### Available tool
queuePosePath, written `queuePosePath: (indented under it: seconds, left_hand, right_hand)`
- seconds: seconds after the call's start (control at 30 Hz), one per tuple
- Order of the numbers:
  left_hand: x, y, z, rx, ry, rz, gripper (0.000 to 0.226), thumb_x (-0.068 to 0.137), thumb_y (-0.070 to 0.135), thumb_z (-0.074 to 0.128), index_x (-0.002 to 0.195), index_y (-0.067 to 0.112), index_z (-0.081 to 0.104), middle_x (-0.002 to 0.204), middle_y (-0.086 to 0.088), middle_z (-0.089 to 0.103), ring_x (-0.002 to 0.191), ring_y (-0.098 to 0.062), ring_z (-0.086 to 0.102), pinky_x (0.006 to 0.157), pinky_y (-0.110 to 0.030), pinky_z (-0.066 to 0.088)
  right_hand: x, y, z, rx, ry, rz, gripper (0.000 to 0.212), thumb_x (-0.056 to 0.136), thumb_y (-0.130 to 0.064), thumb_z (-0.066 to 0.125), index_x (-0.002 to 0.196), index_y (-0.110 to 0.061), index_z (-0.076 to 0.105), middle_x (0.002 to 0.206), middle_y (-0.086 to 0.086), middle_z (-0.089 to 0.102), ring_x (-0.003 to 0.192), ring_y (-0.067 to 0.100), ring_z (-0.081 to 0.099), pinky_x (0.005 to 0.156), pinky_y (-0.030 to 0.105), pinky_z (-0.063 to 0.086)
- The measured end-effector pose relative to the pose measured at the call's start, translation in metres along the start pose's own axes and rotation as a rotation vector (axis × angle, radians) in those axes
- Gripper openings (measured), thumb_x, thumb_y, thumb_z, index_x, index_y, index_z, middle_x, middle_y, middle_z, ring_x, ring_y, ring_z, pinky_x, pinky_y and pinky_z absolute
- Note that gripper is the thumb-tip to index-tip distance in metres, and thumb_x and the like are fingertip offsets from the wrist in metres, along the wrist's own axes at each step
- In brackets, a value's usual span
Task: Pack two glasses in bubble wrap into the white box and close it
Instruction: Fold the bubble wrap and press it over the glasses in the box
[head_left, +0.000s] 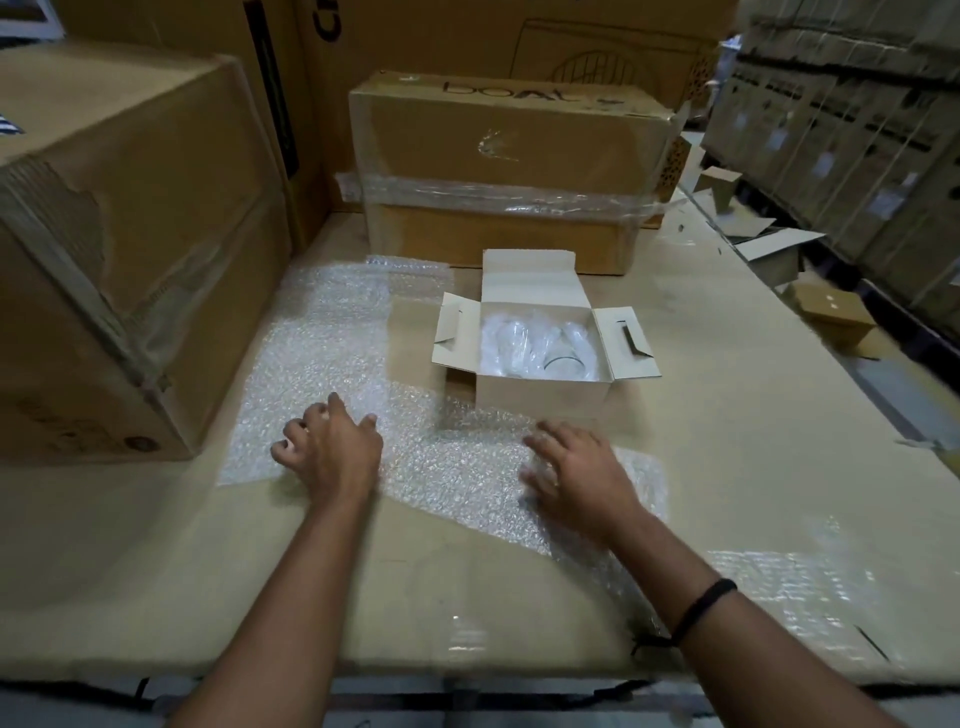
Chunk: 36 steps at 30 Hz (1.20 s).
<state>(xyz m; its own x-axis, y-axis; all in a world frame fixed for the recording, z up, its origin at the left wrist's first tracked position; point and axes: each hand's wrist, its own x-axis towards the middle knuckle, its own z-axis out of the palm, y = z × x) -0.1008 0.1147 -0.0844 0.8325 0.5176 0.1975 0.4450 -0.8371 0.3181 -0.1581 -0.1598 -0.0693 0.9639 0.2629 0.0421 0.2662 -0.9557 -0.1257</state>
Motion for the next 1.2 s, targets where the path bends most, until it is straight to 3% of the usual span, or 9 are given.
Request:
queuePosePath:
  seconds: [0.17, 0.37, 0.5, 0.63, 0.73, 0.83, 0.97, 1.1, 1.2]
  left_hand:
    - [0.004, -0.019, -0.002, 0.064, -0.034, -0.082, 0.028, 0.08, 0.046, 0.063, 0.099, 0.027, 0.072, 0.129, -0.004, 0.055, 0.118, -0.03, 0.039, 0.097, -0.045, 0.023]
    - [-0.019, -0.004, -0.026, -0.583, 0.082, 0.151, 0.006, 0.085, 0.013, 0.069, 0.088, 0.016, 0.064, 0.099, -0.004, 0.066, 0.096, -0.028, 0.057, 0.079, -0.035, 0.042]
    - [-0.064, 0.019, -0.038, -0.762, 0.012, 0.395, 0.016, 0.086, 0.002, 0.067, 0.098, 0.013, 0.065, 0.09, -0.004, 0.069, 0.075, -0.014, 0.063, 0.057, -0.01, 0.045]
    - [-0.111, 0.041, -0.024, -0.776, -0.111, 0.706, 0.025, 0.083, 0.011, 0.069, 0.1, 0.026, 0.059, 0.088, -0.002, 0.068, 0.075, -0.018, 0.063, 0.064, -0.033, 0.054]
    - [-0.134, 0.047, -0.018, -0.768, -0.199, 0.802, 0.025, 0.082, 0.039, 0.067, 0.103, 0.031, 0.055, 0.091, 0.003, 0.066, 0.078, -0.013, 0.059, 0.069, -0.034, 0.052]
    - [-0.134, 0.043, -0.019, -0.871, -0.147, 0.824, 0.054, 0.077, 0.064, 0.064, 0.109, 0.02, 0.062, 0.103, 0.006, 0.063, 0.089, -0.008, 0.056, 0.081, -0.019, 0.044]
    - [-0.116, 0.044, -0.021, -0.8, -0.126, 0.774, 0.057, 0.089, 0.068, 0.039, 0.113, 0.024, 0.065, 0.117, 0.01, 0.062, 0.111, -0.012, 0.052, 0.095, -0.035, 0.038]
    - [-0.114, 0.056, -0.011, -0.468, -0.326, 0.701, 0.06, 0.079, 0.073, 0.036, 0.123, 0.04, 0.061, 0.135, 0.012, 0.052, 0.129, -0.016, 0.037, 0.104, -0.039, 0.023]
    - [-0.119, 0.06, -0.007, -0.254, -0.456, 0.687, 0.048, 0.085, 0.065, 0.047, 0.125, 0.041, 0.059, 0.145, 0.012, 0.041, 0.135, -0.014, 0.025, 0.106, -0.036, 0.01]
  right_hand:
    - [-0.006, -0.005, 0.013, 0.041, -0.124, -0.008, 0.066, 0.092, -0.064, 0.024, 0.15, -0.03, 0.03, 0.162, -0.003, 0.019, 0.149, 0.018, 0.014, 0.118, 0.044, 0.014]
    - [0.001, 0.001, 0.009, 0.131, -0.118, -0.016, 0.053, 0.096, -0.056, 0.035, 0.138, -0.028, 0.049, 0.154, -0.003, 0.038, 0.141, 0.018, 0.032, 0.113, 0.039, 0.025]
    - [0.009, -0.008, -0.003, 0.66, 0.163, 0.267, 0.037, 0.098, -0.045, 0.048, 0.105, -0.017, 0.071, 0.107, 0.003, 0.072, 0.096, 0.018, 0.066, 0.083, 0.033, 0.05]
    - [0.022, -0.014, -0.026, 1.233, 0.062, 0.516, 0.052, 0.089, -0.062, 0.054, 0.106, -0.014, 0.063, 0.095, 0.012, 0.069, 0.072, 0.024, 0.069, 0.059, 0.034, 0.054]
    - [0.021, -0.008, -0.037, 1.205, -0.045, 0.537, 0.049, 0.08, -0.035, 0.078, 0.117, -0.013, 0.055, 0.094, 0.012, 0.071, 0.07, 0.026, 0.072, 0.057, 0.036, 0.058]
    - [0.014, 0.013, -0.042, 1.201, -0.002, 0.6, 0.042, 0.081, -0.006, 0.076, 0.118, -0.007, 0.057, 0.087, 0.015, 0.072, 0.063, 0.022, 0.069, 0.054, 0.032, 0.055]
    - [-0.001, 0.049, -0.048, 1.122, 0.044, 0.649, 0.035, 0.079, -0.008, 0.078, 0.111, -0.009, 0.064, 0.083, 0.013, 0.072, 0.059, 0.017, 0.063, 0.052, 0.027, 0.05]
    - [-0.014, 0.072, -0.043, 0.918, 0.101, 0.692, 0.033, 0.078, -0.012, 0.08, 0.107, -0.011, 0.064, 0.078, 0.011, 0.069, 0.051, 0.016, 0.058, 0.047, 0.025, 0.046]
    - [-0.021, 0.08, -0.031, 0.752, 0.073, 0.68, 0.041, 0.076, -0.02, 0.082, 0.113, -0.015, 0.064, 0.088, 0.004, 0.068, 0.067, 0.018, 0.064, 0.059, 0.025, 0.049]
